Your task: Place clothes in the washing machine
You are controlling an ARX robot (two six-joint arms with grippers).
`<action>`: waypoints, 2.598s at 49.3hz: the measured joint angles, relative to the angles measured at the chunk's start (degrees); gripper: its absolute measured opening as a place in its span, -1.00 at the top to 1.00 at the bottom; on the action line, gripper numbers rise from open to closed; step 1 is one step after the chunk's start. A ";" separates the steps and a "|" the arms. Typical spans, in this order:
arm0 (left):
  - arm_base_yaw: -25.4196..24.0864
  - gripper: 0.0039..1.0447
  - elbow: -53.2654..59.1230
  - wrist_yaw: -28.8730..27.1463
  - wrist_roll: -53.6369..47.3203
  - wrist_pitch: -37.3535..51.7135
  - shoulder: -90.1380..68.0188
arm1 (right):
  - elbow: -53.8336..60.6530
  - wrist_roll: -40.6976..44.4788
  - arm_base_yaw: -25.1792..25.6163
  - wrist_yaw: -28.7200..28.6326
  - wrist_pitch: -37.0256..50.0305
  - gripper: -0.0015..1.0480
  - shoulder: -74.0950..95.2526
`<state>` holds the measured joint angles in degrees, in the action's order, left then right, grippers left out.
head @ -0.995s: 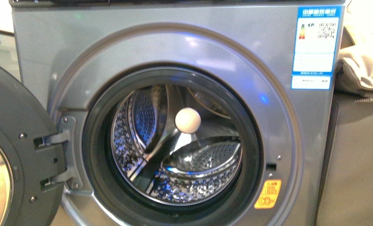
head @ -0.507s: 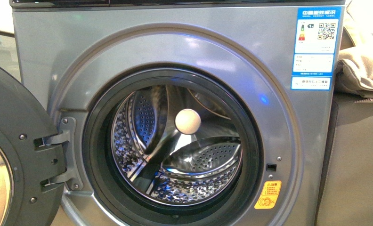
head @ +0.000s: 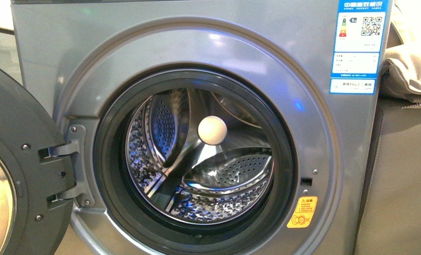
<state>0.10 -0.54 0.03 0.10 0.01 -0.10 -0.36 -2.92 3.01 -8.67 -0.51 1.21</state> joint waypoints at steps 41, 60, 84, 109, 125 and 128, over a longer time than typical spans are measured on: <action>0.00 -0.88 0.00 0.00 0.00 0.00 0.00 | -30.75 -8.92 35.43 -30.84 17.16 -0.86 54.69; 0.00 -0.88 0.00 -0.02 0.00 0.00 0.00 | -47.06 6.67 36.76 -20.46 -7.91 -0.86 77.37; 0.00 -0.88 0.00 -0.02 0.00 0.00 0.00 | -52.72 14.43 42.47 -5.62 2.27 -0.86 107.10; 0.00 -0.88 0.00 -0.02 0.00 0.00 0.00 | -60.04 14.80 42.23 -0.13 5.49 -0.85 128.48; 0.00 -0.88 0.00 -0.02 0.00 0.00 0.00 | -62.51 13.07 39.41 -0.57 6.71 -0.86 138.05; 0.00 -0.88 0.00 -0.02 0.00 0.00 0.00 | -62.58 13.05 39.21 -1.09 7.56 -0.86 138.90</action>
<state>0.10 -0.54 0.01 0.10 0.01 -0.10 -62.94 10.13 42.22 -9.76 7.05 140.11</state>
